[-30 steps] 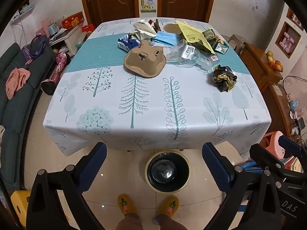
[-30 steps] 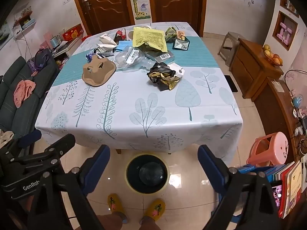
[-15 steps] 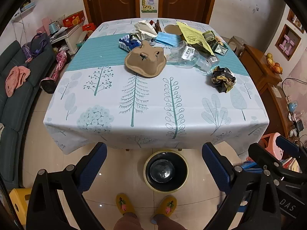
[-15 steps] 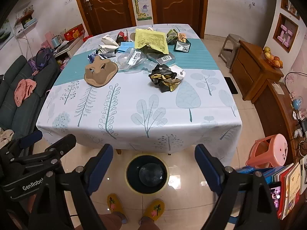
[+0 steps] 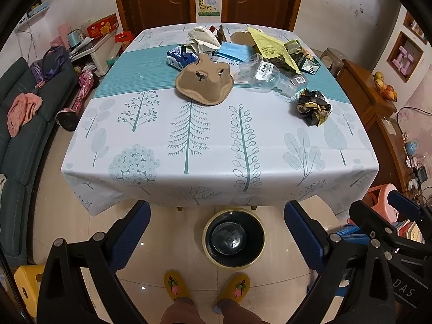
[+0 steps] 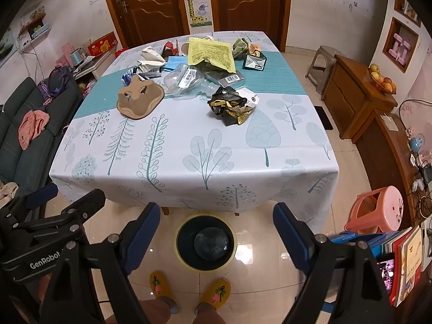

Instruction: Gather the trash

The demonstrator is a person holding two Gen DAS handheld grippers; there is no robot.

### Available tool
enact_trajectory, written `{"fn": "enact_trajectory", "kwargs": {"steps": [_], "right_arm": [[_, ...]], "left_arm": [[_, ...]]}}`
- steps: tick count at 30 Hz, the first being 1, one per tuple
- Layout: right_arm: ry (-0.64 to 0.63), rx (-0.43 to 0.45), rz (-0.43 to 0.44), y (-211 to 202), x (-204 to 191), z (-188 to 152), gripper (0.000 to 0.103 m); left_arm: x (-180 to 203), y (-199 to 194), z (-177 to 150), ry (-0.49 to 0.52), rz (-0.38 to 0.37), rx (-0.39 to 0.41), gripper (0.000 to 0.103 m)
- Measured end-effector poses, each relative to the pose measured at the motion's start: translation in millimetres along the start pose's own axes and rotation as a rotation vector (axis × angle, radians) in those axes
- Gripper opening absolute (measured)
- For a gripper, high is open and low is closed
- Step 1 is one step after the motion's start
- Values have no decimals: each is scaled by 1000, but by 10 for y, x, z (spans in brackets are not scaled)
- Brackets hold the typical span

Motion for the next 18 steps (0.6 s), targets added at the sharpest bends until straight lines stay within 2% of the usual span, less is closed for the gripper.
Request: {"fn": "enact_trajectory", "kwargs": {"steps": [18], "right_arm": [[-7, -3, -6, 1, -14, -39, 82]], "left_arm": [[7, 6, -29, 8, 2, -8, 98]]}}
Point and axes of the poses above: each gripper's, at about its wrist camera, not at the fingertips, and y roughly the way its jaws point, x to its right, z to its top, the point moved 1 cm from there along y, roughly the way its jaws point, and after that the axes turned 11 degrees about z, right-handed, at the moved point
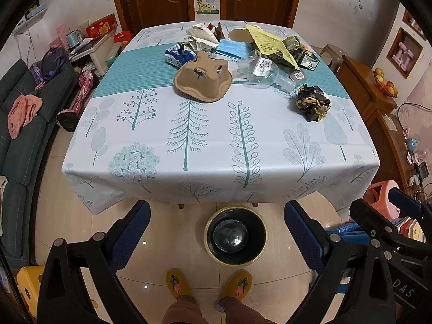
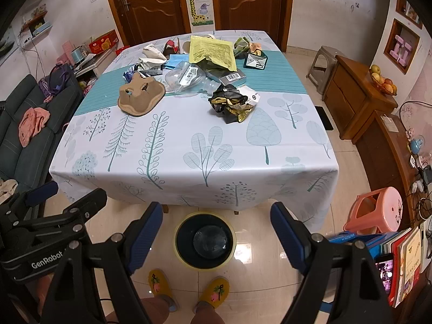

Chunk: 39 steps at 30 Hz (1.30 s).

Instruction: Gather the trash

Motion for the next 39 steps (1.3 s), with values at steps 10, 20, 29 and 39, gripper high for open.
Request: {"fn": "enact_trajectory", "kwargs": {"steps": [10, 20, 29, 39], "right_arm": [[-2, 1, 2, -1, 4, -5, 81], [-1, 1, 1, -7, 4, -7, 80], [0, -2, 3, -6, 8, -1, 79], [5, 14, 24, -50, -29, 69, 78]], "left_arm": [[-30, -28, -59, -3, 1, -2, 98], [8, -7, -11, 2, 0, 0, 98], [19, -4, -55, -1, -2, -10, 98], [-2, -87, 100, 4, 16, -10, 98]]}}
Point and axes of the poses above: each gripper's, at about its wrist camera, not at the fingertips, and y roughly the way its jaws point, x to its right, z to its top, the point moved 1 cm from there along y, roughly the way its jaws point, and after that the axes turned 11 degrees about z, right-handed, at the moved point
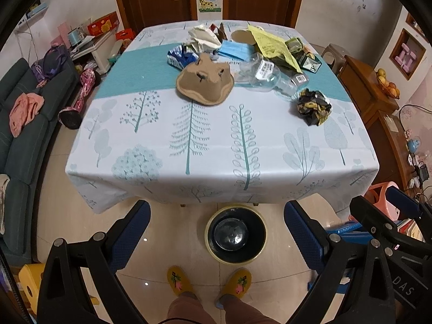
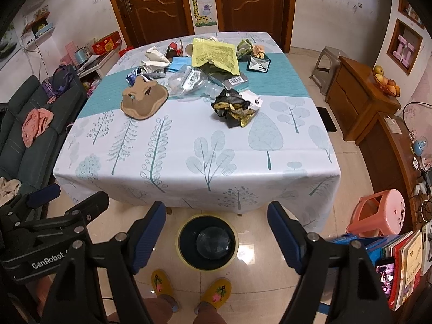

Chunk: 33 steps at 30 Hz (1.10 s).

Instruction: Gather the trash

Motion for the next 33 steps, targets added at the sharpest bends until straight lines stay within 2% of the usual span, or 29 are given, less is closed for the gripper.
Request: {"fn": "enact_trajectory", "kwargs": {"steps": [11, 18, 24, 33], "right_arm": [[47, 40, 32, -2, 33, 325, 78], [102, 48, -2, 172, 101, 621, 78], [233, 30, -25, 420, 260, 936, 78], [510, 16, -62, 876, 679, 1372, 78]], "left_arm": [[-307, -60, 361, -67, 32, 28, 98], [-526, 212, 770, -93, 13, 14, 98], [-699, 535, 1352, -54, -25, -15, 98], [-831, 1086, 2360, 18, -116, -52, 98]]}}
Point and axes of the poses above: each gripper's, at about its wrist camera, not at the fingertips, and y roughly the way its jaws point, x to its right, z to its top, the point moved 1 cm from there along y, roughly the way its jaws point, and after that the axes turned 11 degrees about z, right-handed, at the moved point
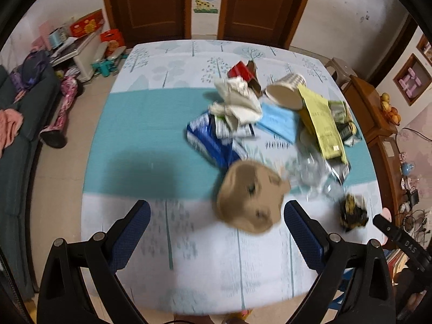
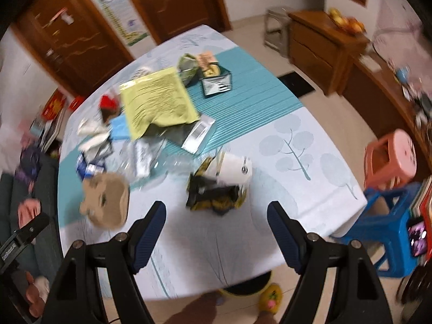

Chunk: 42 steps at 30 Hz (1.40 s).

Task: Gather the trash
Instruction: 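Grasp the black-and-gold wrapper with the right gripper while the left gripper reaches toward the crumpled tissue, then grasp the crumpled white tissue with the left gripper and lift it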

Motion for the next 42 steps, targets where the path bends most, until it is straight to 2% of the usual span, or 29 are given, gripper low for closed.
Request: {"fn": "enact_trajectory", "kwargs": {"steps": [7, 8, 10, 17, 22, 27, 29, 37, 42], "right_arm": [[121, -79, -60, 494, 101, 146, 78], [131, -85, -66, 529, 109, 140, 75], [154, -94, -55, 609, 127, 135, 62], [185, -61, -61, 607, 81, 168, 56], [199, 52, -40, 244, -95, 340, 55], [159, 117, 10, 101, -398, 564, 55], [130, 127, 9, 137, -526, 617, 55], [82, 101, 14, 368, -828, 598, 55], [86, 94, 21, 416, -866, 544, 56]], "left_arm": [[81, 290, 633, 83, -61, -24, 98], [98, 321, 697, 92, -73, -28, 98], [128, 406, 845, 111, -100, -45, 98], [97, 746, 1214, 78, -160, -143, 98], [94, 971, 1461, 50, -193, -197, 98], [131, 1218, 1637, 17, -225, -265, 98], [174, 1352, 1693, 13, -205, -294, 98], [231, 1703, 1719, 20, -218, -379, 98], [283, 1907, 1648, 40, -233, -437, 98]]}}
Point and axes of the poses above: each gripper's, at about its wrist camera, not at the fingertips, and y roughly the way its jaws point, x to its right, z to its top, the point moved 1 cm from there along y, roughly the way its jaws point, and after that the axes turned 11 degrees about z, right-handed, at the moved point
